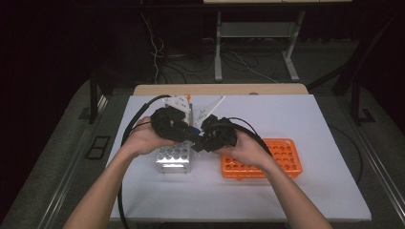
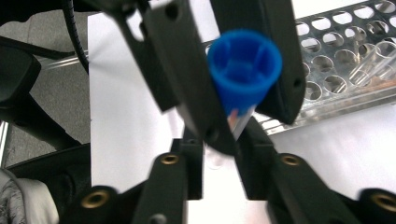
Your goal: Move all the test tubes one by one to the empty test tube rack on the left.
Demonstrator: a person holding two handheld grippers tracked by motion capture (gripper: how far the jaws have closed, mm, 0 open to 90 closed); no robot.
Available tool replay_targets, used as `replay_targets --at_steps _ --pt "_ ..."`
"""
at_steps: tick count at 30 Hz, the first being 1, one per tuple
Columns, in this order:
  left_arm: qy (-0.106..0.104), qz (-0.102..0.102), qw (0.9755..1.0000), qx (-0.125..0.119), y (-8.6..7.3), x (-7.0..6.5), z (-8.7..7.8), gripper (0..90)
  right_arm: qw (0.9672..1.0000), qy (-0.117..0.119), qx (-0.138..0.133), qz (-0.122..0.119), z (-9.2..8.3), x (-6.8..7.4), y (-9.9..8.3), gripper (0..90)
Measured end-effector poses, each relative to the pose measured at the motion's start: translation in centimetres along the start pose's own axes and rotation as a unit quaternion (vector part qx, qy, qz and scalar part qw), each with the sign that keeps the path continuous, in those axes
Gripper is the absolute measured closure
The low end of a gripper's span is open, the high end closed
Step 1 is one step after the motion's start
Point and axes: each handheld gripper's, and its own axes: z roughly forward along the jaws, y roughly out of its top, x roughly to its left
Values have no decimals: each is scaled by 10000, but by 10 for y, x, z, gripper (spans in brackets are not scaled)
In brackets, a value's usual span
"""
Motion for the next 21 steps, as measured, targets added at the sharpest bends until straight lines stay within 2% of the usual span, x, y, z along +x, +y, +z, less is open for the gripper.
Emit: replay_targets --at_steps 5,16,21 --pt "71 -103 9999 -90 1 2 -6 739 9999 -68 -86 94 -8 -2 -4 674" --pt "169 -121 9997 -154 4 6 -16 739 9991 -171 -299 254 -29 -8 -13 584" --pt "256 -152 9994 -152 5 10 -20 739 9985 -253 -374 316 -40 -11 -19 480"
